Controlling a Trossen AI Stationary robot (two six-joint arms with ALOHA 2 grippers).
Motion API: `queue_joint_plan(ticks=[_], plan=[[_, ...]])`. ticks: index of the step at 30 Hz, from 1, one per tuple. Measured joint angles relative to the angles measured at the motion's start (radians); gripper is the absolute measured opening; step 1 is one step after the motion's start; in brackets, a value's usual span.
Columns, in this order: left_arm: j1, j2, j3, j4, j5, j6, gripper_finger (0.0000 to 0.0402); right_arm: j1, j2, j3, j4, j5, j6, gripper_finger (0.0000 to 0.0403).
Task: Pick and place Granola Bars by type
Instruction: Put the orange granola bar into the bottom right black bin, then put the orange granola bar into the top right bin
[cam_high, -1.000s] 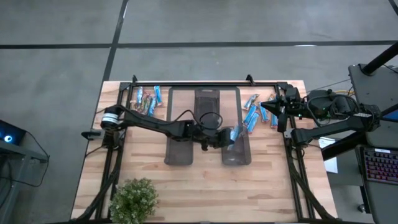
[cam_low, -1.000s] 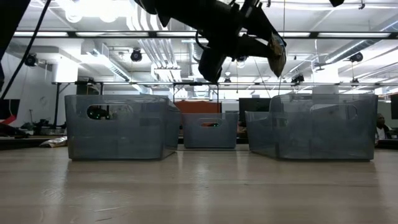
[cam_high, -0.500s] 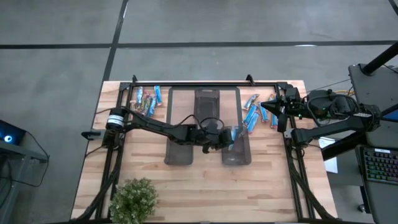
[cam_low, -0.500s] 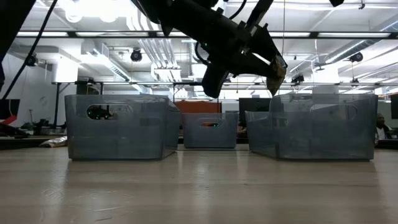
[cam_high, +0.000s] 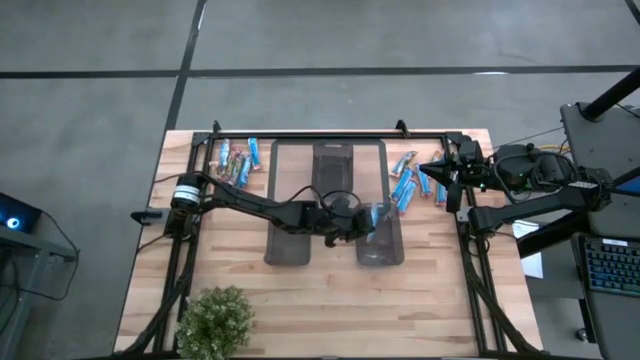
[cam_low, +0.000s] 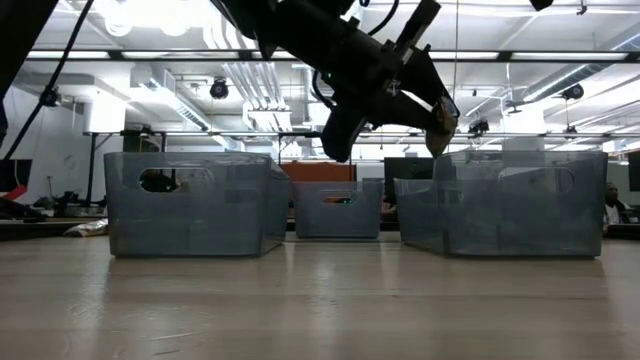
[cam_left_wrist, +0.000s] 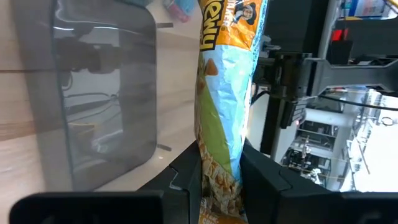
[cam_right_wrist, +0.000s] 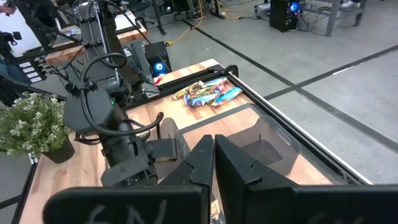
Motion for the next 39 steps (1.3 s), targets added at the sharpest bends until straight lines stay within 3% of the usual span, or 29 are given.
queue_joint_plan(ticks=[21,33,39], plan=[[-0.002,0.000,0.000,0.009,0.048,0.057,0.0076,0.000,-0.002,0.000,0.000,0.000,0.000,0.0008],[-0.002,0.000,0.001,0.014,0.076,0.050,0.0170,0.000,-0.002,0.000,0.000,0.001,0.000,0.0008],[-0.002,0.000,0.002,0.028,0.080,0.051,0.0181,0.000,-0.002,0.000,0.000,0.001,-0.001,0.0008]])
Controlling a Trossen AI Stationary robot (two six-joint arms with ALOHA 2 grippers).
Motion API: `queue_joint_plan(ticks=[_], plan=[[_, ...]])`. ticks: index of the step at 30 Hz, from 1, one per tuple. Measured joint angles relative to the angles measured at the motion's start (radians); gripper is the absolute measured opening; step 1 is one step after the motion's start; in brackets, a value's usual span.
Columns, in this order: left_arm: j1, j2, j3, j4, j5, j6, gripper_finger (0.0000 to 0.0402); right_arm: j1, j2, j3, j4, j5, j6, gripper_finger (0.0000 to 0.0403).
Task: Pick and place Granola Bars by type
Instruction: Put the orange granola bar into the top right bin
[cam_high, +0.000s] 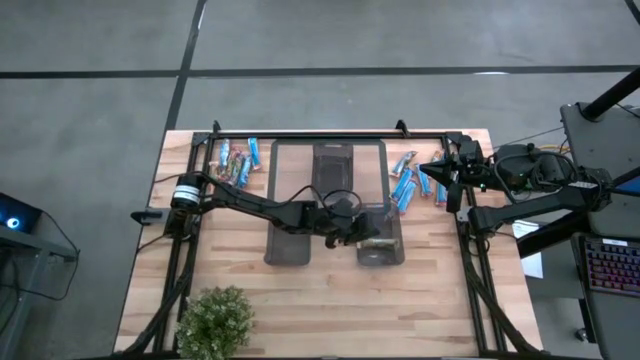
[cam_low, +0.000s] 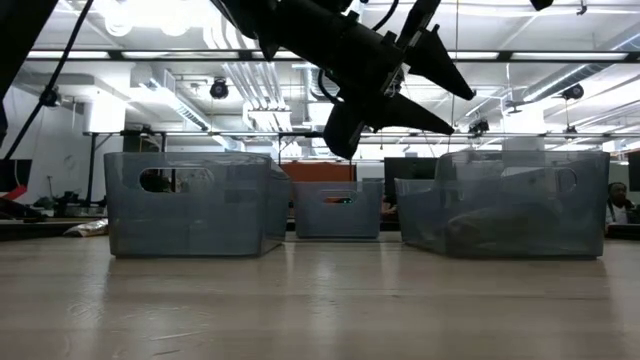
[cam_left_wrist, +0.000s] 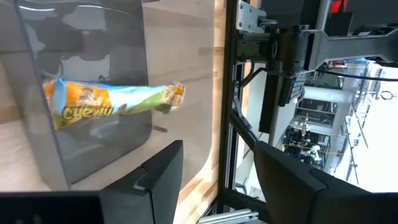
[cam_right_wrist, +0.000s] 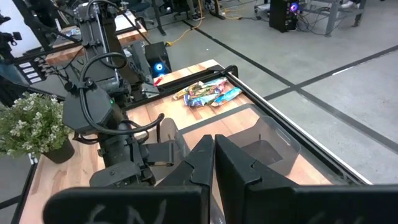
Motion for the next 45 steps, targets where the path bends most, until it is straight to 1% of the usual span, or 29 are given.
queue_joint_plan(ticks=[6,11,13,15,17,23,25,30,33,38,45], plan=[[0.000,-0.001,0.006,0.013,0.004,0.012,0.0181,0.000,0.000,0.000,0.000,0.000,-0.021,0.0008],[0.000,-0.002,0.012,0.040,0.034,0.084,0.0180,0.000,0.000,0.000,0.000,0.000,-0.024,0.0008],[0.000,-0.002,0.016,0.041,0.036,0.100,0.0172,0.000,0.000,0.000,0.000,0.000,-0.025,0.0008],[0.000,-0.002,0.017,0.041,0.036,0.118,0.0154,0.000,0.000,0.000,0.001,0.000,-0.025,0.0008],[0.000,-0.002,0.017,0.042,0.036,0.131,0.0127,0.000,0.000,0.000,0.000,0.000,-0.025,0.0008],[0.000,-0.002,0.019,0.083,0.036,0.175,0.0022,0.000,0.000,0.000,0.000,0.000,-0.025,0.0008],[0.000,-0.002,0.023,0.115,0.036,0.198,0.0007,0.000,0.000,0.000,0.000,0.000,-0.025,0.0008],[0.000,-0.004,0.032,0.150,0.054,0.307,0.0001,0.000,0.000,0.000,0.000,0.000,-0.025,0.0008],[0.000,-0.033,0.033,0.157,0.073,0.377,0.0001,0.000,0.000,0.000,0.000,0.000,-0.022,0.0008],[0.009,-0.118,0.033,0.142,0.085,0.523,0.0000,0.000,0.000,0.000,0.000,0.000,-0.022,0.0008],[0.033,-0.256,0.031,0.060,0.081,0.755,0.0000,0.000,0.000,0.000,0.001,0.000,-0.022,0.0008]])
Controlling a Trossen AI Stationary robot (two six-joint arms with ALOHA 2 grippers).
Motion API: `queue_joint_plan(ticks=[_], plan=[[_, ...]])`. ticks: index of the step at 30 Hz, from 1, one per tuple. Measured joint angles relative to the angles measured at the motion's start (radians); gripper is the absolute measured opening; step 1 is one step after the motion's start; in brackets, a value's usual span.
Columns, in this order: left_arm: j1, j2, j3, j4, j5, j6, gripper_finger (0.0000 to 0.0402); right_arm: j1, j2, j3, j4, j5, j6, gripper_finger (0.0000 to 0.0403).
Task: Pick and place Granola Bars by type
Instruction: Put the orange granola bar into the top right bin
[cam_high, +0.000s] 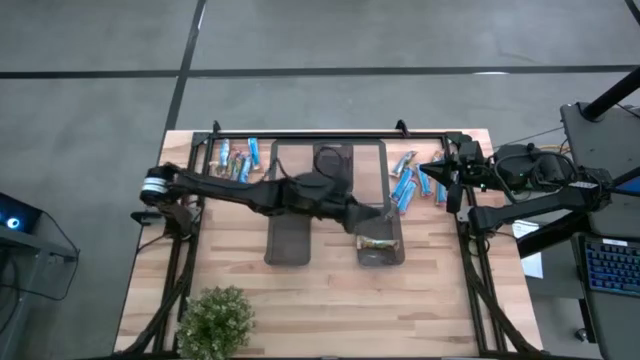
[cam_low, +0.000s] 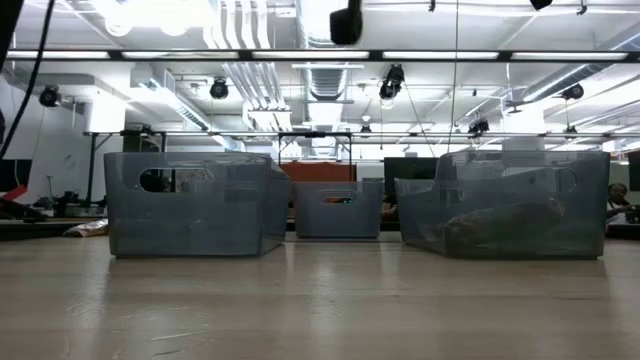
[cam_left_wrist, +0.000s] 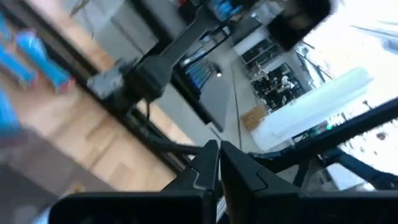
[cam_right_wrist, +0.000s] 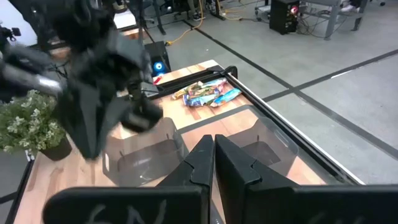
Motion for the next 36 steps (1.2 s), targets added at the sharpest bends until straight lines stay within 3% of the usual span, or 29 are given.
queue_joint_plan(ticks=[8,13,22,36], plan=[[0.030,-0.150,0.000,-0.212,-0.015,0.257,0.0000,0.000,0.006,0.000,0.004,0.000,0.006,0.0008],[0.031,-0.234,-0.010,-0.329,-0.126,0.370,0.0000,0.000,0.011,0.000,0.004,-0.001,0.026,0.0008],[0.043,-0.427,-0.171,-0.338,-0.205,0.467,0.0000,0.000,0.020,0.000,0.006,-0.001,0.042,0.0008],[0.071,-0.764,-0.416,-0.333,-0.212,0.564,0.0000,0.000,0.049,0.000,0.009,0.000,0.089,0.0008]])
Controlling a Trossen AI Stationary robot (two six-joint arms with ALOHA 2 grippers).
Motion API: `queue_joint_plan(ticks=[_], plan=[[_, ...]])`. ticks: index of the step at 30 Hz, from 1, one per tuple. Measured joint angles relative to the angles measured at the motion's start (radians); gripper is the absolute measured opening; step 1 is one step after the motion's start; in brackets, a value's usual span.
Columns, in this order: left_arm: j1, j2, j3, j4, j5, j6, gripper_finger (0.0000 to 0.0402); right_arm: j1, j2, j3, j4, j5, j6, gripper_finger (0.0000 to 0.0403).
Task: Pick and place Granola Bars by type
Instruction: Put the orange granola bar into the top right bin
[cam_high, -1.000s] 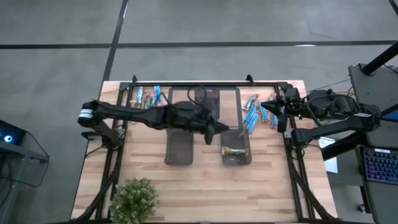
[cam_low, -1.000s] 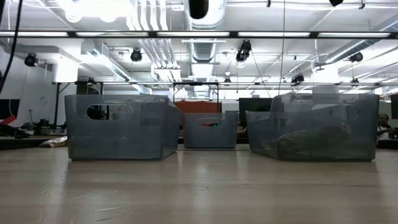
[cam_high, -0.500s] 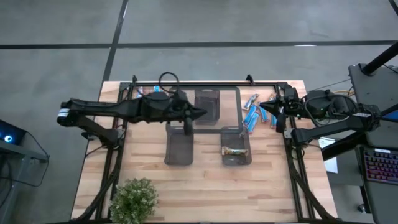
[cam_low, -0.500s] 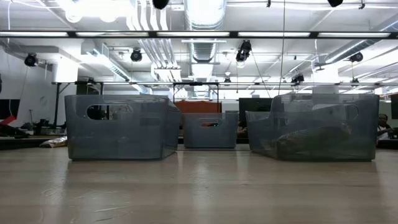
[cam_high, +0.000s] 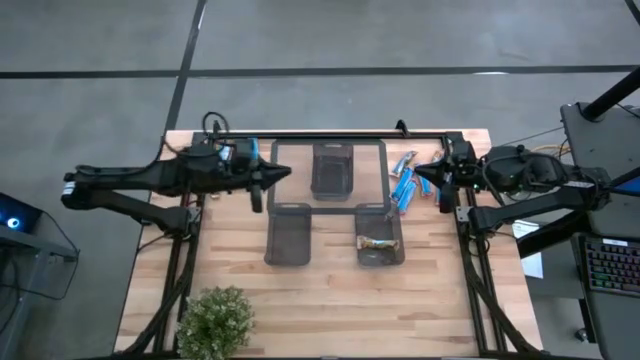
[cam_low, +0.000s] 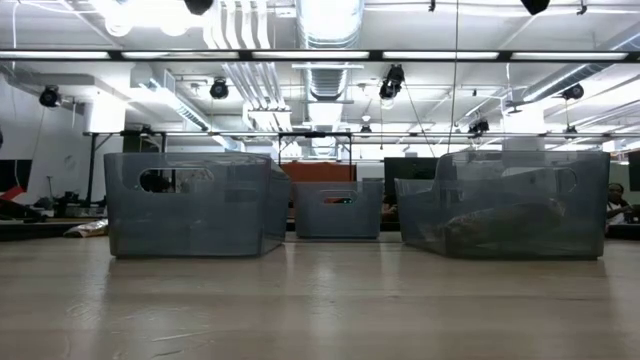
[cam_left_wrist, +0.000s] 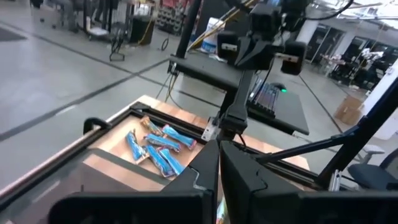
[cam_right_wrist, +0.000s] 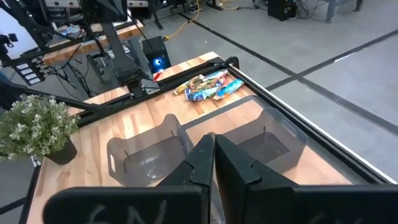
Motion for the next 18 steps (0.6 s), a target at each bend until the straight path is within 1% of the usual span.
queue_joint_plan(ticks=[5,14,18], plan=[[0.003,-0.074,-0.032,-0.012,0.001,0.038,0.0000,-0.001,0.019,0.000,-0.002,0.000,0.006,0.0008],[0.014,-0.123,-0.044,-0.055,0.002,0.102,0.0000,-0.002,0.055,0.000,-0.001,0.004,0.016,0.0008],[0.033,-0.125,-0.044,-0.097,0.002,0.103,0.0000,-0.002,0.054,0.000,-0.002,0.067,0.021,0.0008]])
